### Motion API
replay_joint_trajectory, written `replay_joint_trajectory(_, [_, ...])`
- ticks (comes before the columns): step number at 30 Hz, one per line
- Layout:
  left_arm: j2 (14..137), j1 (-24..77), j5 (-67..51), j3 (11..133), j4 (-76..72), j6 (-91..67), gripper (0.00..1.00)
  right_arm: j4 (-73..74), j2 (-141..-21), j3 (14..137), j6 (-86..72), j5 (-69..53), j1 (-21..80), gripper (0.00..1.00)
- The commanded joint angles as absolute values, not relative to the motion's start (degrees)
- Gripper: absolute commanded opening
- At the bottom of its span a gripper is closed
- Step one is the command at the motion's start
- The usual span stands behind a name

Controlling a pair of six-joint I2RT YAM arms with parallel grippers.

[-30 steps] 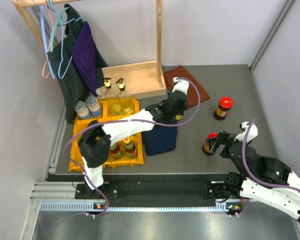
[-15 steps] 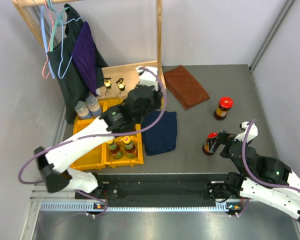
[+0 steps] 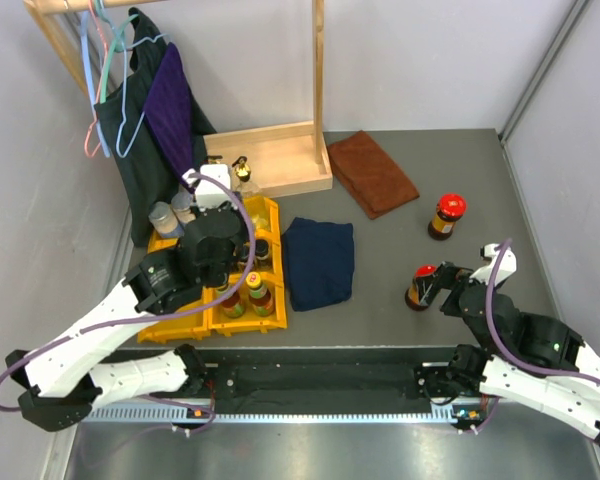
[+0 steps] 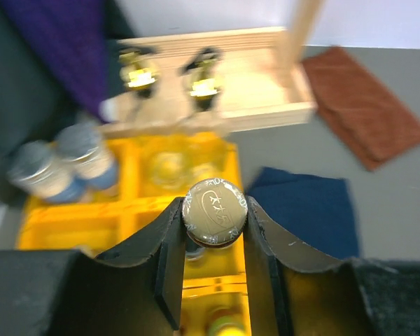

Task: Organize the condiment bottles
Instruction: Place the bottle in the storage box.

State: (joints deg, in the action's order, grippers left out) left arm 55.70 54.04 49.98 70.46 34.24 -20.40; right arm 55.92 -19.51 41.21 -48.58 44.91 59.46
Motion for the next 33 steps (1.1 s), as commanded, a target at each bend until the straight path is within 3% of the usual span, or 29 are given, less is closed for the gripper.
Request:
replay_joint_trajectory(1, [52.2,53.9,65.1,69.2,39.1,-25.9,0.00,54.9,-19.9,41.1,-48.4,45.6,59.1,0.99])
replay_joint_trajectory(9, [49.0,51.6,74.0,63.9,42.9,-33.0,0.00,54.8,-20.1,41.1,-48.3,45.5,59.1,0.99])
replay_joint_trajectory(17, [49.3,32.5,58.4,60.6,37.5,-30.0,0.00,54.5,-20.5,41.1,-48.2,45.1,59.2,0.99])
replay_joint_trajectory(33, [47.7,21.9,57.0,59.1,35.2,-31.6,0.00,54.2,-20.8,41.1,-47.5,45.1,59.1,0.99])
